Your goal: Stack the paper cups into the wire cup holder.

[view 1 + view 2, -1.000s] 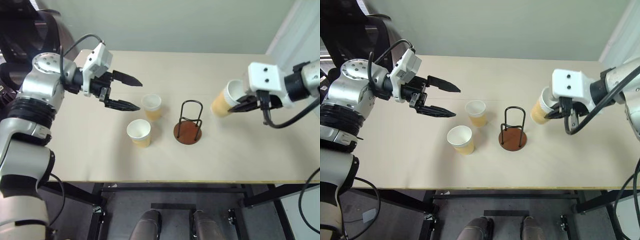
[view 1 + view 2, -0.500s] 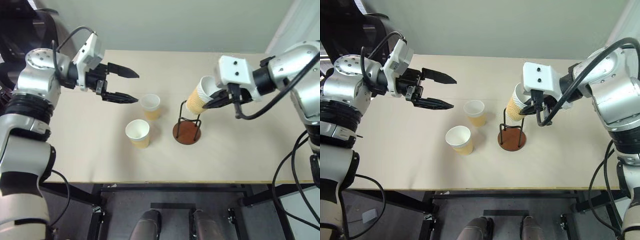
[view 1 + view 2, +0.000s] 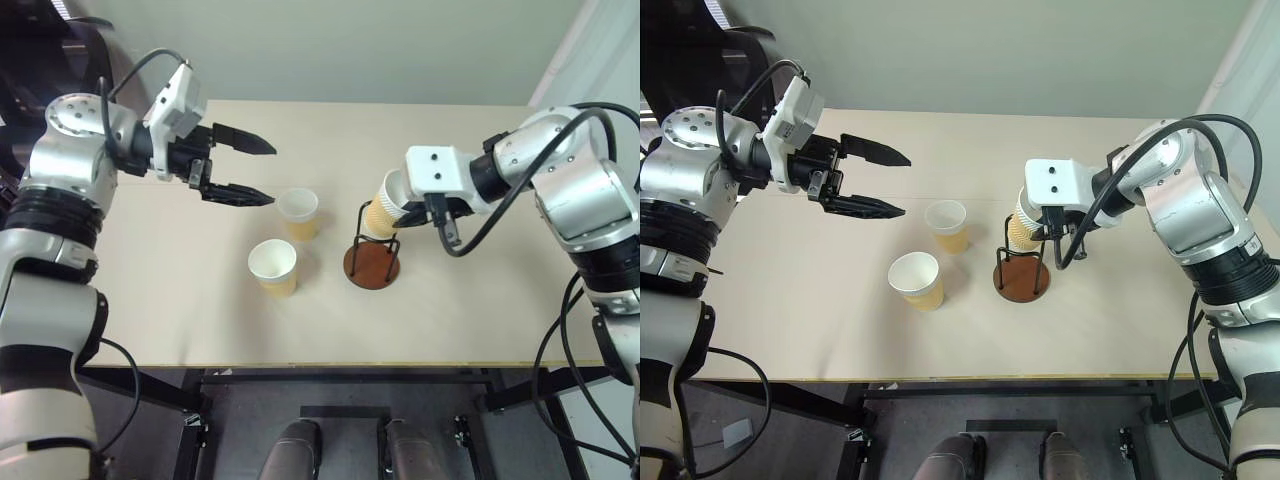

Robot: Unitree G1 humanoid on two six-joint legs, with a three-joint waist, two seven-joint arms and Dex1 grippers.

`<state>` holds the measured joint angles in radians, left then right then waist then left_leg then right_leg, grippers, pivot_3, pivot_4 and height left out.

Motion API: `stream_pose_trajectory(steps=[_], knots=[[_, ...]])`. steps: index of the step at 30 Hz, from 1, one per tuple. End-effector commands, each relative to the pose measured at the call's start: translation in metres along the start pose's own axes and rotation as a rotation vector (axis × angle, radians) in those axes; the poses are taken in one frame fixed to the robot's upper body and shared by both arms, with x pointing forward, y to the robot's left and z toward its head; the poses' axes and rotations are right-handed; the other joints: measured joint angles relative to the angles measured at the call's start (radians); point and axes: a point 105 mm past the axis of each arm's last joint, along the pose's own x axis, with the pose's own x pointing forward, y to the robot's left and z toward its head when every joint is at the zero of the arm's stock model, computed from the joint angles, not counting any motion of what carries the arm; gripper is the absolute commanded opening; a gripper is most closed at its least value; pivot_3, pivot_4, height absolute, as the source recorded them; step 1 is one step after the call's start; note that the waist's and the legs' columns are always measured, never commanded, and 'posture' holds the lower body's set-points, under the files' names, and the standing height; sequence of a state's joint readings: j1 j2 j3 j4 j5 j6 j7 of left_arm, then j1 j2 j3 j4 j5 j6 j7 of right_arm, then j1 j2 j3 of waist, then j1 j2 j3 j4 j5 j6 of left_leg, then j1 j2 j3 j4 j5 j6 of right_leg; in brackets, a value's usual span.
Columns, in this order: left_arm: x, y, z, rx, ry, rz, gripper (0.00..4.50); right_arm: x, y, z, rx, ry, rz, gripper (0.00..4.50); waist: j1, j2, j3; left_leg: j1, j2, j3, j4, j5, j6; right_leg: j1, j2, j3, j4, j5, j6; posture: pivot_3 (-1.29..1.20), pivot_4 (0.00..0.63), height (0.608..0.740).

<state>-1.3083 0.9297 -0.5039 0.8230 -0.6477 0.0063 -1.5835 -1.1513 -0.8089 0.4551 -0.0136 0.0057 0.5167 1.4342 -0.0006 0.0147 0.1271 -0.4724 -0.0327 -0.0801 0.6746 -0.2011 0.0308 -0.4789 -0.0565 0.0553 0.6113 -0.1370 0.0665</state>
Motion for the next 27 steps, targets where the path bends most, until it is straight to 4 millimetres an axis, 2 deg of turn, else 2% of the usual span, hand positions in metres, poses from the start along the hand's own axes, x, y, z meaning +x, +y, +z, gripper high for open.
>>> stream_pose_trajectory(steps=[1, 5, 10, 13, 16, 19, 23, 27], knots=[[-0.008, -0.002, 0.012, 0.041, -0.022, -0.010, 4.50, -0.004, -0.005, 0.003, -0.036, 0.008, -0.026, 0.02, -0.001, 0.000, 0.000, 0.000, 0.000, 0.001, 0.000, 0.000, 0.000, 0.000, 0.001, 0.000, 0.000, 0.000, 0.000, 0.00, 0.150, 0.740], [-0.007, -0.003, 0.012, 0.041, -0.024, -0.015, 4.50, -0.004, -0.006, 0.016, 0.006, -0.054, -0.028, 0.90, -0.002, 0.000, 0.000, 0.001, 0.000, 0.001, 0.000, 0.000, -0.001, 0.000, 0.001, -0.001, 0.001, 0.000, 0.000, 0.00, 0.150, 0.740], [-0.005, -0.002, 0.013, 0.036, -0.026, -0.018, 4.50, -0.005, -0.007, 0.022, 0.021, -0.076, -0.034, 2.65, -0.001, 0.000, 0.000, 0.000, -0.001, 0.001, 0.000, 0.001, -0.001, 0.000, 0.002, -0.001, 0.001, 0.000, -0.001, 0.00, 0.150, 0.740], [-0.004, -0.001, 0.013, 0.023, -0.029, -0.015, 4.50, -0.012, -0.014, 0.033, 0.062, -0.138, -0.078, 2.65, -0.002, 0.000, 0.000, 0.001, -0.001, 0.001, 0.000, 0.001, -0.001, 0.000, 0.001, -0.001, 0.001, 0.000, -0.001, 0.00, 0.150, 0.740], [-0.001, -0.001, 0.013, 0.021, -0.040, -0.023, 4.50, -0.032, -0.025, 0.050, 0.159, -0.266, -0.136, 2.65, -0.002, 0.000, 0.000, 0.000, 0.000, 0.001, 0.000, 0.001, -0.001, -0.001, 0.001, 0.000, 0.001, 0.001, -0.001, 0.00, 0.150, 0.740], [0.000, 0.001, 0.010, 0.047, -0.024, -0.011, 4.50, -0.050, -0.025, 0.059, 0.244, -0.354, -0.145, 2.65, 0.001, 0.000, 0.000, 0.000, 0.000, 0.000, -0.001, 0.001, -0.002, -0.001, 0.001, -0.001, 0.000, 0.000, -0.002, 0.00, 0.150, 0.740], [0.001, -0.002, -0.003, 0.007, 0.061, -0.030, 4.50, -0.068, -0.015, 0.057, 0.317, -0.373, -0.164, 2.65, 0.002, 0.000, 0.000, 0.000, 0.000, 0.000, -0.002, 0.001, -0.003, 0.000, 0.000, -0.001, 0.000, -0.002, -0.006, 0.00, 0.150, 0.740], [0.006, 0.001, -0.023, 0.112, 0.240, -0.045, 4.50, -0.086, -0.010, 0.049, 0.359, -0.359, -0.232, 2.65, 0.007, 0.000, 0.000, 0.000, -0.001, 0.001, -0.002, 0.005, -0.011, -0.001, 0.001, -0.001, 0.000, -0.003, -0.006, 0.00, 0.150, 0.740]])
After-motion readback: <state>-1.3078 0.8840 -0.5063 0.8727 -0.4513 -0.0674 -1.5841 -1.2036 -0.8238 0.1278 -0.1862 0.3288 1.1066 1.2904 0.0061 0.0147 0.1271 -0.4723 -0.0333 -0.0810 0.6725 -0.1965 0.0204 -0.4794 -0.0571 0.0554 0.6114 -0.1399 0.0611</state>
